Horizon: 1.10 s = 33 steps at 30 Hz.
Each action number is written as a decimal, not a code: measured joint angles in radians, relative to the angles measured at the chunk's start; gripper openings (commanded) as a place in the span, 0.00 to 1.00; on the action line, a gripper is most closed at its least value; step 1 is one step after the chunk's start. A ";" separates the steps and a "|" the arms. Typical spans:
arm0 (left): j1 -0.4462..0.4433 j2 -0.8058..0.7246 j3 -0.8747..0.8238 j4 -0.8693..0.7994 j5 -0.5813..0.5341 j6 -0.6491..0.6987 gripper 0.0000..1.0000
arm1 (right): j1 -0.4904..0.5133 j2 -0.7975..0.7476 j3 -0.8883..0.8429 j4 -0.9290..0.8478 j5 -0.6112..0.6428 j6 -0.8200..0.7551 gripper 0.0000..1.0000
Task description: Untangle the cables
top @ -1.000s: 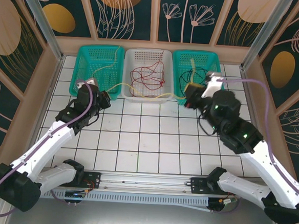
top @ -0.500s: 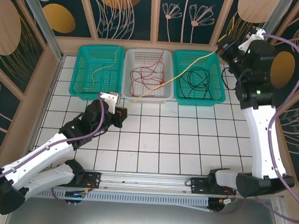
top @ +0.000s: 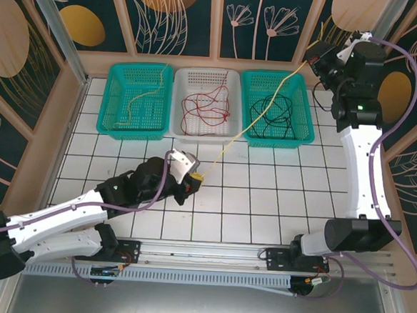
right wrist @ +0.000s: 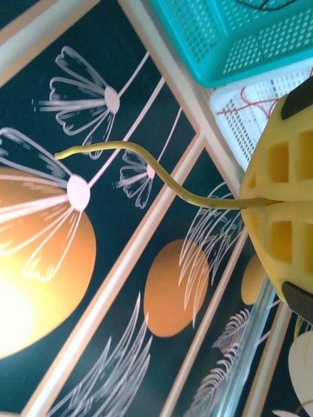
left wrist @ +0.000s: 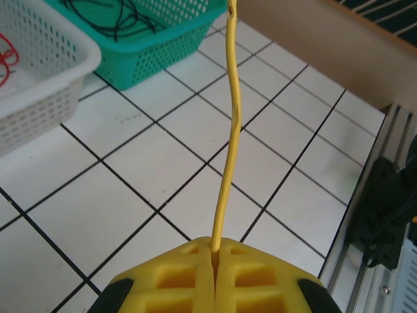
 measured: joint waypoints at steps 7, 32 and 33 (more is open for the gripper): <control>0.000 -0.153 0.001 -0.002 -0.231 -0.024 0.99 | -0.006 -0.020 -0.018 0.089 -0.090 -0.029 0.00; 0.000 0.128 0.361 0.169 -0.341 0.429 0.99 | 0.245 -0.108 -0.027 0.005 -0.177 -0.288 0.00; 0.000 0.152 0.368 0.179 -0.329 0.447 0.99 | 0.247 -0.111 -0.032 0.005 -0.177 -0.288 0.00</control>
